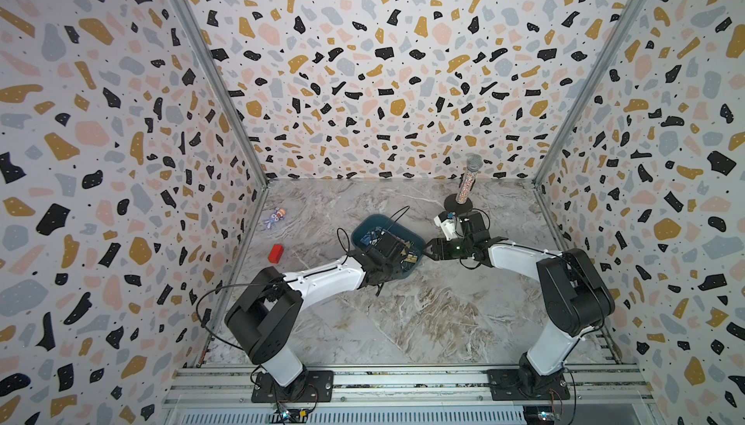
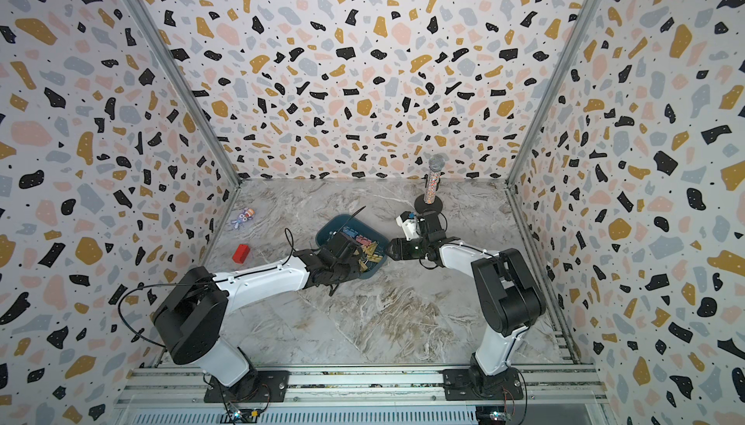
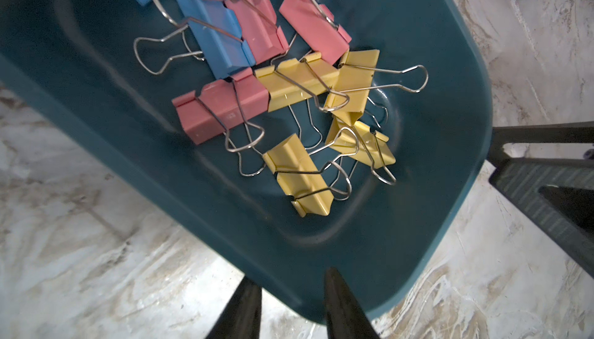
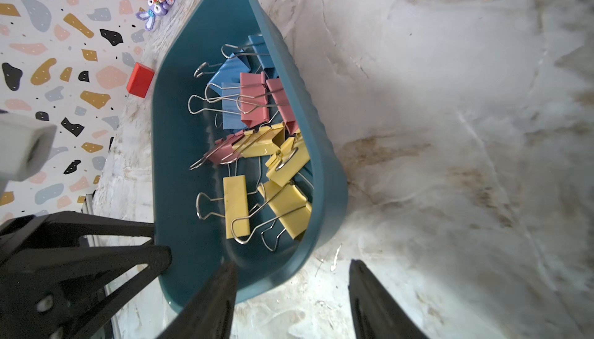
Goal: Take out the binder clips from the storage box
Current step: Move the storage box to the center of the board, then adjust the storage box at the center of the board.
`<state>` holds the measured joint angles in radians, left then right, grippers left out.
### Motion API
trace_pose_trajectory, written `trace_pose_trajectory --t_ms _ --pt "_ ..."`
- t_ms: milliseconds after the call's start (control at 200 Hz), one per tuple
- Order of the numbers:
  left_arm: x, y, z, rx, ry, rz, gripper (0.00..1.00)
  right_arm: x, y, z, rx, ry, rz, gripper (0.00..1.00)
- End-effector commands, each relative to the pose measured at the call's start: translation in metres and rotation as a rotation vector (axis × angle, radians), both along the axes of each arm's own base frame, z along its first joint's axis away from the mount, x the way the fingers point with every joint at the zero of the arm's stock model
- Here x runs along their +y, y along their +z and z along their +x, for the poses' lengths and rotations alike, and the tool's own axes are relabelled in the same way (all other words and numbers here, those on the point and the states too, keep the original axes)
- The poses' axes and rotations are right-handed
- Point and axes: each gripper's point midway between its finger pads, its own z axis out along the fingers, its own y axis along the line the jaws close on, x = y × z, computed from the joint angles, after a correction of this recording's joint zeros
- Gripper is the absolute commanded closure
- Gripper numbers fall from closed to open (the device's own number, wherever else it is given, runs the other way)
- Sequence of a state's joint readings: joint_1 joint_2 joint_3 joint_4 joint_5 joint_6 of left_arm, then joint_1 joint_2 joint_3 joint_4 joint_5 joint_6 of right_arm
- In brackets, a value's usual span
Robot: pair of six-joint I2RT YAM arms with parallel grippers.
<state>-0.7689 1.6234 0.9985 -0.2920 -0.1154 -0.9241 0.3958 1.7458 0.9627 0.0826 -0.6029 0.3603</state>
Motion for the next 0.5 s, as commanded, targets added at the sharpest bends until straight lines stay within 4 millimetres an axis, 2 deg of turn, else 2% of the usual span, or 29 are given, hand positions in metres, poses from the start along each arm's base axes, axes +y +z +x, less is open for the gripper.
trace_pose_trajectory --t_ms 0,145,496 --pt "0.002 0.008 -0.001 -0.03 0.002 0.0 0.64 0.011 0.018 0.01 -0.035 0.014 0.039 0.43" --pt "-0.004 0.006 -0.003 -0.024 -0.014 0.001 0.65 0.016 0.013 0.013 -0.02 0.025 0.044 0.48" --pt "-0.025 0.003 -0.005 -0.011 -0.067 -0.005 0.67 0.022 0.008 0.024 -0.018 0.058 0.018 0.5"
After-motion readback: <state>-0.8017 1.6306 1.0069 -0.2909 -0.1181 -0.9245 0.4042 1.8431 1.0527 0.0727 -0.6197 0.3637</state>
